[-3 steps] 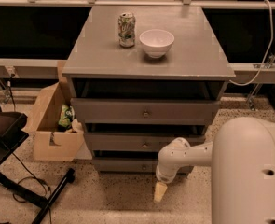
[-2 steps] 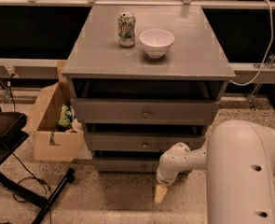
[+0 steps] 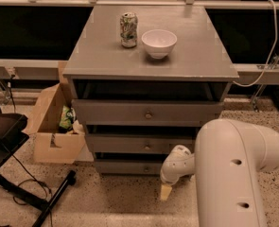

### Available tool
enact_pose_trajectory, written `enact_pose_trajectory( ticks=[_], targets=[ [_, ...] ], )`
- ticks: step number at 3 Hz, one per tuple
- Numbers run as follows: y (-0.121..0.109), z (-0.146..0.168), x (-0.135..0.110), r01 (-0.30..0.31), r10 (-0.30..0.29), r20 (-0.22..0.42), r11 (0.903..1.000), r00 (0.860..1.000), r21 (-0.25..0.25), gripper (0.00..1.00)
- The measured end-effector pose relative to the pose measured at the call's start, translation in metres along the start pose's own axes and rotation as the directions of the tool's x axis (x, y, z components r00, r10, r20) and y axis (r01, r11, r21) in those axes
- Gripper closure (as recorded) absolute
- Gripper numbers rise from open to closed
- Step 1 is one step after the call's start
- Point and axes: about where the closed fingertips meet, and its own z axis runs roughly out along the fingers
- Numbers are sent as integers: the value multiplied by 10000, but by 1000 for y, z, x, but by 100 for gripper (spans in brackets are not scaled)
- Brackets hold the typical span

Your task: Open bottom drawer

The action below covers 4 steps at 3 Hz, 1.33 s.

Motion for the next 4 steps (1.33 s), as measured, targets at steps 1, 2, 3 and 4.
enact_pose_trajectory(
  ticks=[1,2,3,4],
  targets=[
    [-16,20,6,182,-178,-118,9994,9998,288,0],
    [-20,45,12,-10,10,-12,9995,10000,325,0],
    [-30,67,14,-399,383,338,9980,9987,500,0],
    [-37,76,14,-655,616,584,9956,9964,669,0]
  ],
)
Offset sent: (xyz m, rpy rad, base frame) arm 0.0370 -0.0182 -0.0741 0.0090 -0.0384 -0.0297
